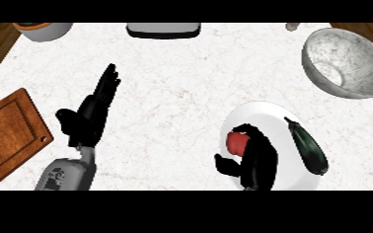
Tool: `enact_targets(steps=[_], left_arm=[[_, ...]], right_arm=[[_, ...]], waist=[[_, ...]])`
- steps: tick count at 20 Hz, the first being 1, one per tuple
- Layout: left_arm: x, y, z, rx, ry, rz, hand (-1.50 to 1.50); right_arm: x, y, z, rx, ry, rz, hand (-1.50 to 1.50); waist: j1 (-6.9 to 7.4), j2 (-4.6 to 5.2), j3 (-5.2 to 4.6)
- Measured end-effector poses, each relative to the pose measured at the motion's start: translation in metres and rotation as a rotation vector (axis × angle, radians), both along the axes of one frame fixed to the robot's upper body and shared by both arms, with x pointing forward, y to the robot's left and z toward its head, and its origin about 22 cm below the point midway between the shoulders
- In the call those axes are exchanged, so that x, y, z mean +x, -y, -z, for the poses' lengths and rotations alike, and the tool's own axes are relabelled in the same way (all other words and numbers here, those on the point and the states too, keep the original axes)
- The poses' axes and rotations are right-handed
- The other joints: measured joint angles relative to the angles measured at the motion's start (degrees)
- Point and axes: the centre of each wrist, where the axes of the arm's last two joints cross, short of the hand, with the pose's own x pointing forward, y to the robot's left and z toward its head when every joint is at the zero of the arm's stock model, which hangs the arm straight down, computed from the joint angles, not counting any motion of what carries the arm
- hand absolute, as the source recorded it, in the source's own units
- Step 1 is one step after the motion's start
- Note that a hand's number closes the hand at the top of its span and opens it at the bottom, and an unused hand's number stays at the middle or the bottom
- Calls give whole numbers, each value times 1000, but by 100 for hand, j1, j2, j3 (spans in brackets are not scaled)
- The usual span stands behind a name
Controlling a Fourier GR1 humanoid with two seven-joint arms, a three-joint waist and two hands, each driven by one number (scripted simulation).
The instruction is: Pick the bell pepper from the plate and place it in the bowl
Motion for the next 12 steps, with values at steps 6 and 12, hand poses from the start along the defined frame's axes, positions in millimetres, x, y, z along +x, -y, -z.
enact_targets(steps=[6, 12], left_arm=[[-2, 3, -1, -3, 5, 0, 0], [-1, 4, 1, -2, 3, 19, 0]], right_arm=[[19, 0, -10, 74, 19, -52, 150], [89, 20, -59, 280, 140, -127, 150]], waist=[[29, 34, 20], [151, 132, 69]])
